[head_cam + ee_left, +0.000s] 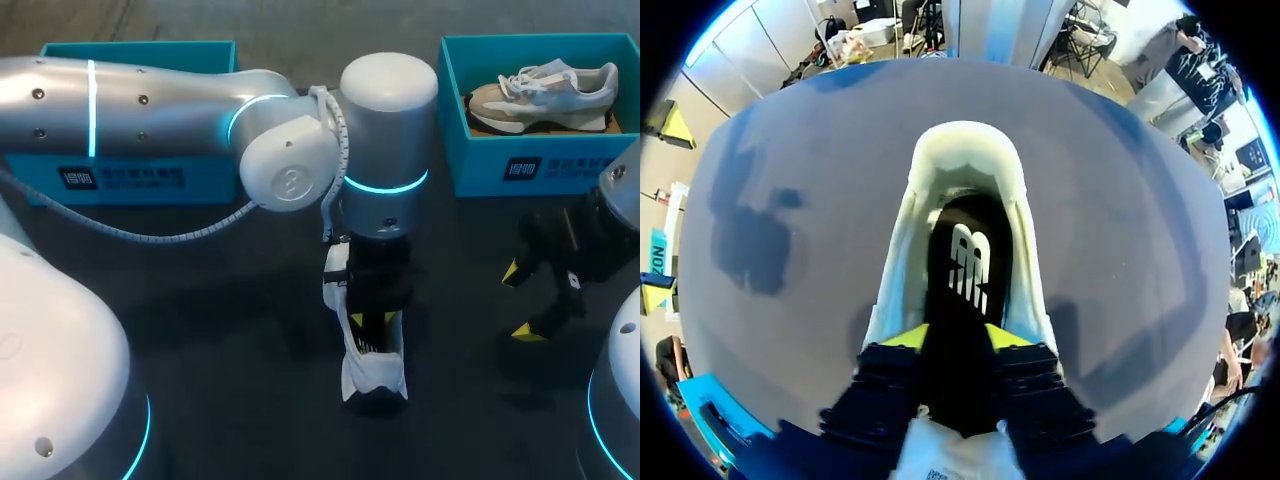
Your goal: Take the shoe out of the shoebox, open the shoe tongue, remove and reinsert the insole, then place the shoe into the shoebox
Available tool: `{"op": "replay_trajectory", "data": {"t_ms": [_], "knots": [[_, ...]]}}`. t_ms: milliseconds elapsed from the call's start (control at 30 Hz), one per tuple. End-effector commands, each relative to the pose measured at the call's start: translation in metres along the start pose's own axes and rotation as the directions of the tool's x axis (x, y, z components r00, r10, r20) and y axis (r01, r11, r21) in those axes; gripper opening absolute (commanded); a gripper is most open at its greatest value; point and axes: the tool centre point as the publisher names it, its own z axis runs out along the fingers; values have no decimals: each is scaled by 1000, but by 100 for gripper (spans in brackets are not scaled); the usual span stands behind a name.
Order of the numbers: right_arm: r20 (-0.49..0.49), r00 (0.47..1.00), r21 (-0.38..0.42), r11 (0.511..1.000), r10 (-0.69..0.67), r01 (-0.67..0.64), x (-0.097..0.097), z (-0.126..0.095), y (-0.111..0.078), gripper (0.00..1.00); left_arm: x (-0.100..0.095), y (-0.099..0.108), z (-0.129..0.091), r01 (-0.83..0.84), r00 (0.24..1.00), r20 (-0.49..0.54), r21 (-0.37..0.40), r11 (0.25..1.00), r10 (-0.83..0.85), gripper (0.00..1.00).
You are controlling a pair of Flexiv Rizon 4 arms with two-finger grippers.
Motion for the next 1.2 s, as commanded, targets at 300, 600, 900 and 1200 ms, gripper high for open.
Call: {"op": "replay_trajectory", "data": {"t_ms": [300, 600, 900, 1200], "knots": [[4, 1000, 3, 1000, 1, -1, 2, 1, 0, 100, 13, -3, -14, 9, 1000, 5, -17, 1000, -9, 100], [4, 1000, 3, 1000, 1, -1, 2, 1, 0, 100, 16, 8, -15, 20, 1000, 15, -2, 1000, -20, 100], [4, 1000, 3, 1000, 1, -1, 2, 1, 0, 100, 11, 19, -25, 21, 999, 37, -19, 1000, -20, 100], [4, 1000, 3, 1000, 1, -1, 2, 1, 0, 100, 10, 25, -36, 15, 999, 44, -43, 999, -13, 100]]}}
